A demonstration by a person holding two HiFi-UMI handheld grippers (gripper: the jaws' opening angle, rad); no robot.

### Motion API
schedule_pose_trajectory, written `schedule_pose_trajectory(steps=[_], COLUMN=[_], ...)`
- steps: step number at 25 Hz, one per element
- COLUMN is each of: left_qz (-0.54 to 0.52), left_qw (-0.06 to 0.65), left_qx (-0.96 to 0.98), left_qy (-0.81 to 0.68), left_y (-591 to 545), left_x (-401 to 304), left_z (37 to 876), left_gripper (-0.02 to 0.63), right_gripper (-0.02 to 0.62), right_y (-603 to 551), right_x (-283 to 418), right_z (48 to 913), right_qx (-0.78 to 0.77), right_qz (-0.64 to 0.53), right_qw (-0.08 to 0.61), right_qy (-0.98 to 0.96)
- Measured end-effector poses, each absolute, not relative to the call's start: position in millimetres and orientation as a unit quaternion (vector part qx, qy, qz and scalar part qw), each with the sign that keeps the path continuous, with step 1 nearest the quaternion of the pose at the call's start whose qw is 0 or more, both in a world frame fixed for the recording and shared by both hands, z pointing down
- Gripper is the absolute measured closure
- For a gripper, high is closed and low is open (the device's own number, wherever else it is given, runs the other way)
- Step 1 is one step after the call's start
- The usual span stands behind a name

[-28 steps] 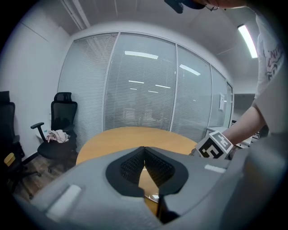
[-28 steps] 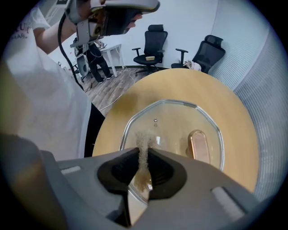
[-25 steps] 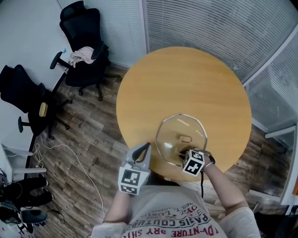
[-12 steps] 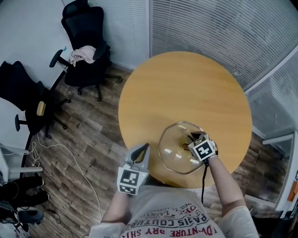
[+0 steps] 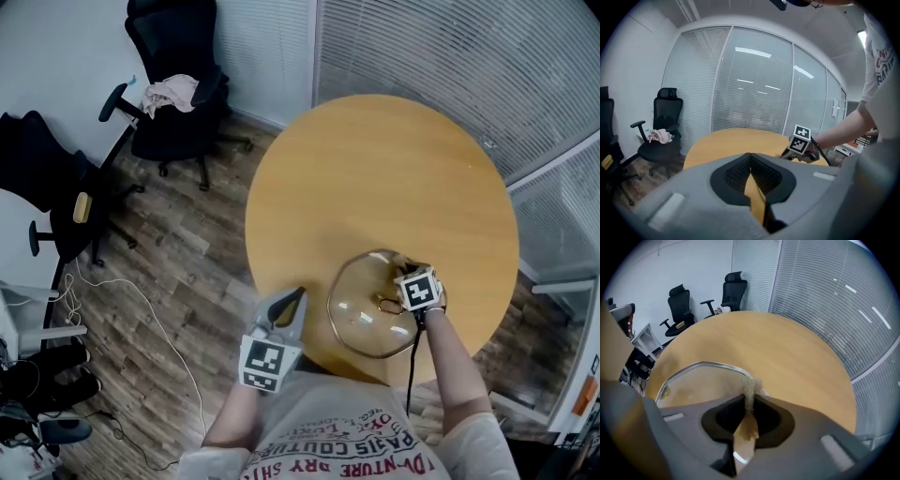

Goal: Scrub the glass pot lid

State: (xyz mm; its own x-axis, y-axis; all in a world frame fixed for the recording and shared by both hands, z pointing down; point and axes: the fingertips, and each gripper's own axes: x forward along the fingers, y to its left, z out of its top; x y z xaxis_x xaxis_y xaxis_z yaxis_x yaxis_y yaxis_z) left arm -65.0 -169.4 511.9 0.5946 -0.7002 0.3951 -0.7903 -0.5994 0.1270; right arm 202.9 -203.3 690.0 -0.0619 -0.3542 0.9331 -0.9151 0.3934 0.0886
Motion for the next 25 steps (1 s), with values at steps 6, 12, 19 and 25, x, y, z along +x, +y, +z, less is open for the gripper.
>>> schedule_pose_trajectory(steps=[6,12,19,25], left_qz=[0.164,0.164,0.164,0.166], left_qw=[0.145,0.146,0.148,0.149], left_qx=[0.882,0.881,0.876,0.873], left_qy=[-0.417,-0.420,-0.428,-0.434], left_y=[-179.5,-183.1,-183.8,-176.2], left_x=[-63.5,-66.9,-77.2,-81.9], left_z=[514.6,516.1,513.6,514.2], left_gripper=[0.600,0.600,0.600,0.600], right_gripper=[0.537,0.537,0.537,0.537], right_y=[-218.4,-226.4,-244.7,-240.4], right_x=[200.1,187.0,155.1,129.8], right_z=[696.1,699.6,688.2,687.0], right_qx=[0.465,0.445,0.411,0.389], right_qz=[0.278,0.267,0.217,0.201], right_qw=[0.512,0.521,0.534,0.537], right_qy=[-0.666,-0.677,-0.706,-0.721])
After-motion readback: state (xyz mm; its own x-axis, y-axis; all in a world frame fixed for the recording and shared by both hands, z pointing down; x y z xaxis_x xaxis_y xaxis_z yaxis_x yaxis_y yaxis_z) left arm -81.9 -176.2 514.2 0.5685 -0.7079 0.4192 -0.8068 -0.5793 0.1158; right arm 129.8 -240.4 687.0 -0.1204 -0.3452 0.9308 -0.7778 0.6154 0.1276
